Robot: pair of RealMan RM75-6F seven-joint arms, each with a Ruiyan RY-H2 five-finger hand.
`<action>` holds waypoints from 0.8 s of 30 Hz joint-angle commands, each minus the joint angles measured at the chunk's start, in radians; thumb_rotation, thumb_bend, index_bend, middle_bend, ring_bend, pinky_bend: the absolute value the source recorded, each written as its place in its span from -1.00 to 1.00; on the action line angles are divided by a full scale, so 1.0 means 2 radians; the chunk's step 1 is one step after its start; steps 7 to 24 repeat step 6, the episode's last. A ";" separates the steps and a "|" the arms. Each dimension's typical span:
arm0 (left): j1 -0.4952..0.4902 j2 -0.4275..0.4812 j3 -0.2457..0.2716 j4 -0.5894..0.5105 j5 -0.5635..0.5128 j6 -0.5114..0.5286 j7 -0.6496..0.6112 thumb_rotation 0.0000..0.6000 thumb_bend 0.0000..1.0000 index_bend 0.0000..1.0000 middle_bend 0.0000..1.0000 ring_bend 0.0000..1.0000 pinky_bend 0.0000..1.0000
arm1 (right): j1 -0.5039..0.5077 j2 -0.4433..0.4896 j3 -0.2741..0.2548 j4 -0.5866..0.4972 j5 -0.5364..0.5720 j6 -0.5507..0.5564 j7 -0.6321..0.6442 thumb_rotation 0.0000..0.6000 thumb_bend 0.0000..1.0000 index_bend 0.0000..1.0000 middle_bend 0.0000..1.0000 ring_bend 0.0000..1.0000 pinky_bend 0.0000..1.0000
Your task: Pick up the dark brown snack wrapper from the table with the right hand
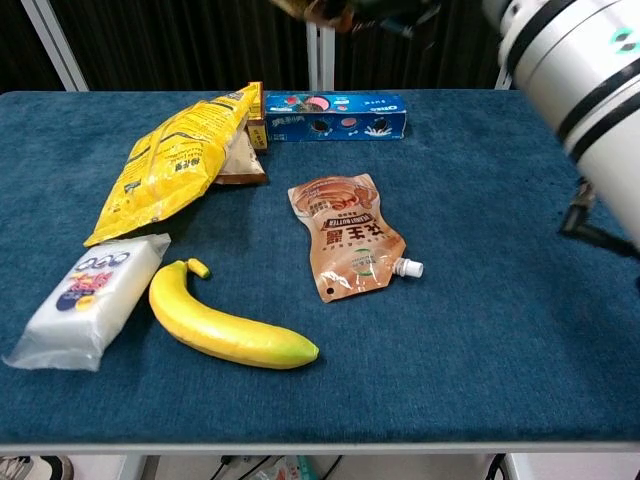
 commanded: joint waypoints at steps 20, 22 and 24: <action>-0.004 0.003 -0.002 -0.007 -0.001 -0.005 0.010 0.52 -1.00 -0.75 -0.78 -0.76 -0.52 | -0.035 0.082 -0.008 -0.048 -0.067 0.048 0.000 1.00 0.00 0.70 0.32 0.25 0.53; -0.004 0.003 -0.002 -0.007 -0.001 -0.005 0.010 0.52 -1.00 -0.75 -0.78 -0.76 -0.52 | -0.035 0.082 -0.008 -0.048 -0.067 0.048 0.000 1.00 0.00 0.70 0.32 0.25 0.53; -0.004 0.003 -0.002 -0.007 -0.001 -0.005 0.010 0.52 -1.00 -0.75 -0.78 -0.76 -0.52 | -0.035 0.082 -0.008 -0.048 -0.067 0.048 0.000 1.00 0.00 0.70 0.32 0.25 0.53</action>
